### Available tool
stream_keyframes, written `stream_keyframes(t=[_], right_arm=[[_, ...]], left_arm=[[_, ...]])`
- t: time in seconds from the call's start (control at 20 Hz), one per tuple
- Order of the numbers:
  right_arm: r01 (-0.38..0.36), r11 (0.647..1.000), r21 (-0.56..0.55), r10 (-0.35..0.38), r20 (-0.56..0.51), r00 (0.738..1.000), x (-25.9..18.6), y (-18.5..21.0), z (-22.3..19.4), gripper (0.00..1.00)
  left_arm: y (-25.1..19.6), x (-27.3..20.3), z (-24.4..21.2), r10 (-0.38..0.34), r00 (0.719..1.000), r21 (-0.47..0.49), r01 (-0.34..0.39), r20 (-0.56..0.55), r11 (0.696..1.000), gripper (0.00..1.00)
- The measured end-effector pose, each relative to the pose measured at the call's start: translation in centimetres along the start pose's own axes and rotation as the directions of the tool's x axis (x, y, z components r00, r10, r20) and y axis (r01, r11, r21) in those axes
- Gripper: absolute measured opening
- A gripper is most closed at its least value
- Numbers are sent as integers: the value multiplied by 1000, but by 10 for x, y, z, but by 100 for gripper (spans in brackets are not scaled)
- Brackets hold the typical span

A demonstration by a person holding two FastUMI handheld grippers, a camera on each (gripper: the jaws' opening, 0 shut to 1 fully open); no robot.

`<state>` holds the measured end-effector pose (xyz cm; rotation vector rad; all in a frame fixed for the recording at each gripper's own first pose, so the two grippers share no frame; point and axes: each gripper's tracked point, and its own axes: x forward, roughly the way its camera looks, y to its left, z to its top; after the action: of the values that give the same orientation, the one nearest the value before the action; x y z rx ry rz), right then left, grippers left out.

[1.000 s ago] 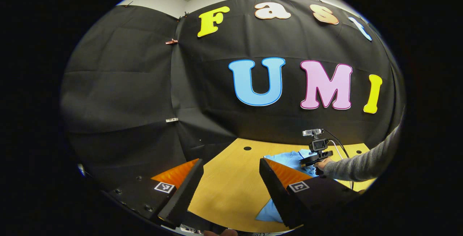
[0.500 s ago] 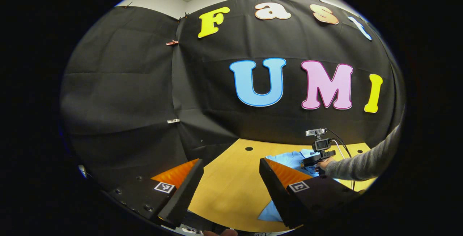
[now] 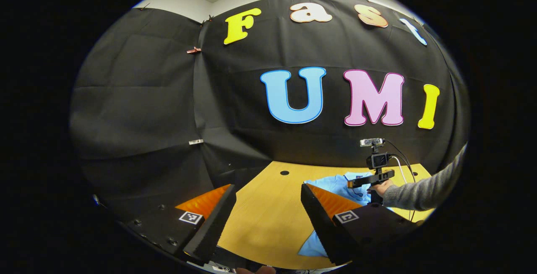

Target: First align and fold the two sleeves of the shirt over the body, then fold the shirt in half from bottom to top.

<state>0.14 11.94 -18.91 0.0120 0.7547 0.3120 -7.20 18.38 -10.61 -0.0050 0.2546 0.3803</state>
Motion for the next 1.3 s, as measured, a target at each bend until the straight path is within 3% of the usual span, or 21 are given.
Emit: stream_keyframes(t=[0.2, 0.35, 0.55, 0.75, 1.1, 1.3], right_arm=[[-27, 999, 39, 20, 152, 988, -69, -7, 45, 90], [-77, 993, 86, 51, 273, 961, -129, -7, 80, 89], [-98, 990, 103, 46, 418, 907, -219, -18, 120, 92], [-62, 993, 97, -3, 561, 828, -319, -33, 149, 92], [22, 998, 57, -54, 660, 750, -437, -44, 142, 92], [37, 997, 65, -71, 683, 727, -475, -46, 136, 92]], left_arm=[[-13, 16, 10, -59, 998, -2, 59, 26, 998, 99], [-27, 31, 17, -109, 993, 0, 109, 45, 994, 99], [-53, 52, 23, -187, 980, 7, 187, 67, 982, 99], [-82, 78, 19, -255, 965, 21, 255, 60, 967, 99], [-140, 136, -7, -375, 927, 57, 375, -5, 925, 98], [-166, 189, -32, -405, 907, 47, 412, -117, 910, 99]])
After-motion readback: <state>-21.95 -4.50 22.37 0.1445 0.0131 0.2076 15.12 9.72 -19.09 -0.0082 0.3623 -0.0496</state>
